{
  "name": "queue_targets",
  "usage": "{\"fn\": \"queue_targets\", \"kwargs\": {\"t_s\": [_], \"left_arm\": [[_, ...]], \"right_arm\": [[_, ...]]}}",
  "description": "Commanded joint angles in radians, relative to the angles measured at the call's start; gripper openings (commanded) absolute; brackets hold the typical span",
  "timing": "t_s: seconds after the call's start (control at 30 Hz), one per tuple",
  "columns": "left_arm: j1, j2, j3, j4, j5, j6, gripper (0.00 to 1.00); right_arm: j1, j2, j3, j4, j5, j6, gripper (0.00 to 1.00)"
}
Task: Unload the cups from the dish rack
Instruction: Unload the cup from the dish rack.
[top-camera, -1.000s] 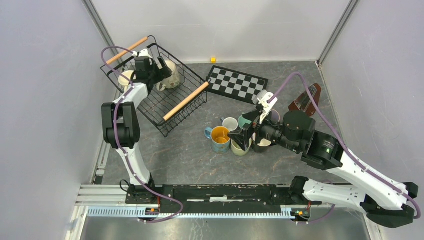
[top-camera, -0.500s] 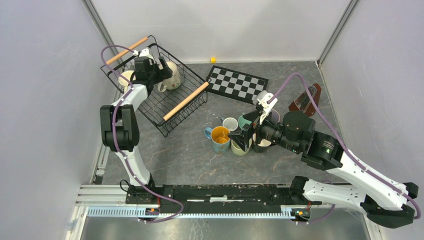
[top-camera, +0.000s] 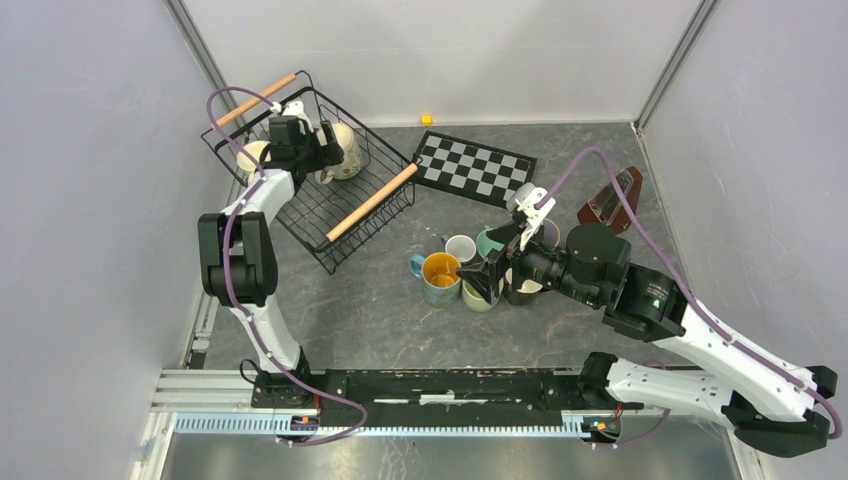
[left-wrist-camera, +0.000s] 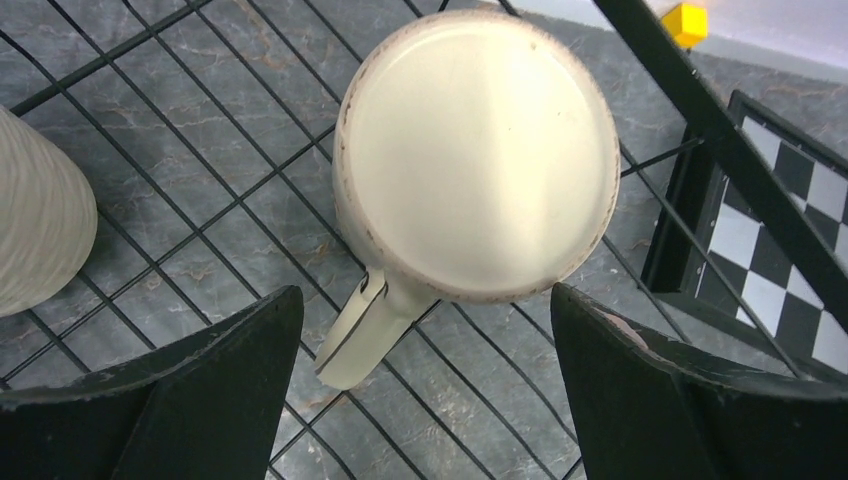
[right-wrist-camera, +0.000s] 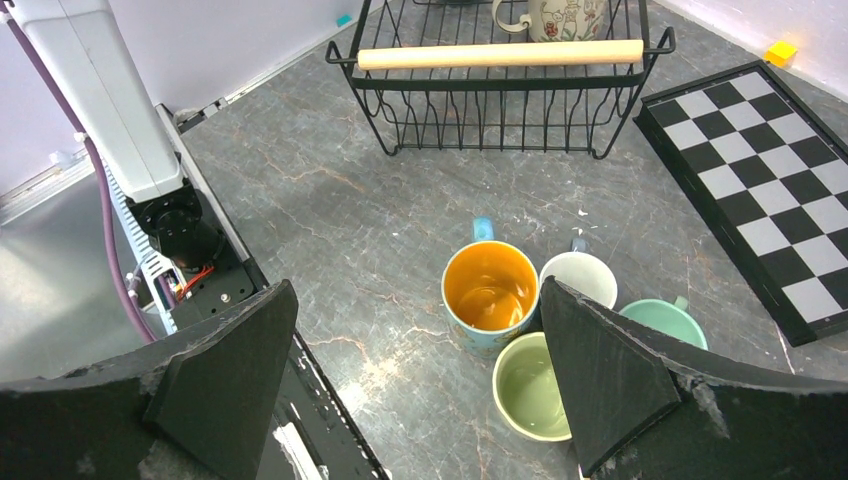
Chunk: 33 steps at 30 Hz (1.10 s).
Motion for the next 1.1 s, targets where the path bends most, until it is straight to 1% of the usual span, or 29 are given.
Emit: {"fn": "queue_targets", "kwargs": {"t_s": [0.0, 0.07, 0.1, 0.13, 0.3, 0.53, 0.63, 0.73, 1.07], "left_arm": [[-0.003, -0.008, 0.013, -0.044, 0.001, 0.108, 0.98], [-0.004, 0.011, 0.033, -0.062, -0.001, 0.114, 0.95], [-0.033, 0.020, 0.043, -0.074, -0.005, 0.119, 0.94], [-0.038, 0.033, 0.056, -0.085, -0.008, 0.124, 0.93], [-0.057, 0.081, 0.104, -0.127, -0.023, 0.124, 0.84], [-0.104, 0.079, 0.090, -0.125, -0.085, 0.079, 0.70], [-0.120, 0.087, 0.097, -0.134, -0.152, 0.046, 0.69], [-0.121, 0.113, 0.120, -0.158, -0.183, 0.010, 0.66], [-0.126, 0.160, 0.166, -0.195, -0.225, -0.017, 0.62]], "right_arm": [[-0.001, -0.020, -0.007, 0.032, -0.012, -0.001, 0.98], [-0.002, -0.021, -0.007, 0.027, -0.013, -0.001, 0.98], [-0.001, -0.023, -0.005, 0.025, -0.013, 0.000, 0.98], [-0.002, -0.025, -0.005, 0.022, -0.012, -0.001, 0.98], [-0.001, -0.033, -0.015, 0.019, -0.005, 0.001, 0.98], [-0.001, -0.024, -0.027, 0.039, -0.020, 0.002, 0.98], [-0.002, -0.023, -0.031, 0.042, -0.025, 0.002, 0.98], [-0.001, -0.022, -0.031, 0.041, -0.025, 0.002, 0.98], [-0.002, -0.023, -0.032, 0.037, -0.021, 0.001, 0.98]]}}
